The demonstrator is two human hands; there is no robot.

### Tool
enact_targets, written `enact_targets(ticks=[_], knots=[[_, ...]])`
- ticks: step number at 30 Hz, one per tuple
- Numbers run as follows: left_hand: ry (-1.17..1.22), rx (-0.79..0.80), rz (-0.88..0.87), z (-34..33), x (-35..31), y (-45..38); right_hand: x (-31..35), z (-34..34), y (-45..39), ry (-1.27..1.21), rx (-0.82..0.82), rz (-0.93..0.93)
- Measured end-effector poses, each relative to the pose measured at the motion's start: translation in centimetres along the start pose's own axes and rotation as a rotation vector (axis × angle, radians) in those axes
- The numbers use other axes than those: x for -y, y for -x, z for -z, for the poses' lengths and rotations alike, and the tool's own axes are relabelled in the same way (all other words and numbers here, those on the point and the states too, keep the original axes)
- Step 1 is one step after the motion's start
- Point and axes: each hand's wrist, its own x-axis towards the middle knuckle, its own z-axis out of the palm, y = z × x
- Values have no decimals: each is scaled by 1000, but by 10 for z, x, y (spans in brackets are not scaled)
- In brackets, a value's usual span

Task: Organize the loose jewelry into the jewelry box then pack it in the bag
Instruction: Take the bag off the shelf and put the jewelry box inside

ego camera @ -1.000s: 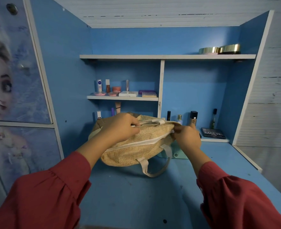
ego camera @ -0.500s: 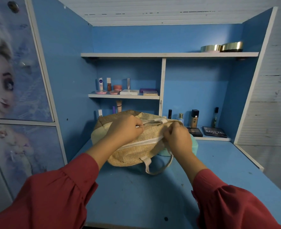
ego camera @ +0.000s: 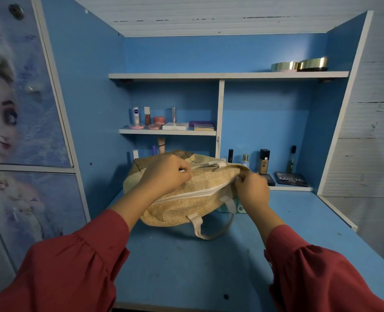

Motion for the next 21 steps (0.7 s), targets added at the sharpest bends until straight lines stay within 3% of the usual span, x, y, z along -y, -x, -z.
enact_targets(ticks=[5, 9, 15, 21], knots=[[6, -5, 9, -4, -1, 1, 3, -1, 9, -112, -44, -23], [8, 1, 5, -4, -2, 1, 2, -2, 10, -250, 10, -128], [2, 9, 3, -4, -2, 1, 0, 6, 6, -214, 139, -120], [21, 16, 18, -3, -4, 1, 1, 5, 5, -328, 123, -155]])
